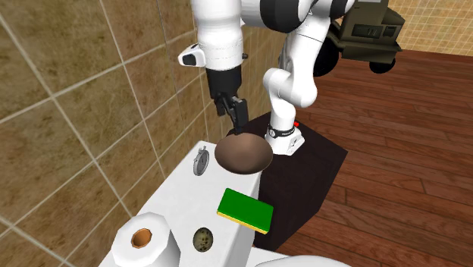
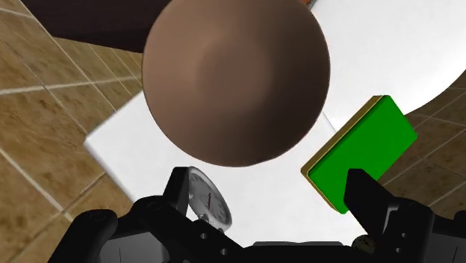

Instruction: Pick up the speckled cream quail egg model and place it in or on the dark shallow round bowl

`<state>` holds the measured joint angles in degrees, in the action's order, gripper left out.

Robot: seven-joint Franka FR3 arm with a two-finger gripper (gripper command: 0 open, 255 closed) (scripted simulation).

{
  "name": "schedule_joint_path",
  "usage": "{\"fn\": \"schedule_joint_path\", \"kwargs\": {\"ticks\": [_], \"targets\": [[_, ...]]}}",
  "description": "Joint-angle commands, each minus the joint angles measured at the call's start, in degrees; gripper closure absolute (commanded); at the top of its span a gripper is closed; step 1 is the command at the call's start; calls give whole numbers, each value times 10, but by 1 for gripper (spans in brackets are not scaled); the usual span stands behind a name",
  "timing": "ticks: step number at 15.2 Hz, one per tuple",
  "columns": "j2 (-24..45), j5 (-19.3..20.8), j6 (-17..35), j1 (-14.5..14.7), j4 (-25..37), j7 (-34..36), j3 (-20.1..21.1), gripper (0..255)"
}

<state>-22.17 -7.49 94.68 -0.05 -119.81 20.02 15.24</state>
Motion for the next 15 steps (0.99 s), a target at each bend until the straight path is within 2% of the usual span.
{"fn": "schedule_joint_path", "kwargs": {"ticks": [1,9,15], "targets": [[50,7,10,-2,34,25,15,0],[247,61,20,14,192,137,66,0],[413,117,-11,56,359,211,76,0]]}}
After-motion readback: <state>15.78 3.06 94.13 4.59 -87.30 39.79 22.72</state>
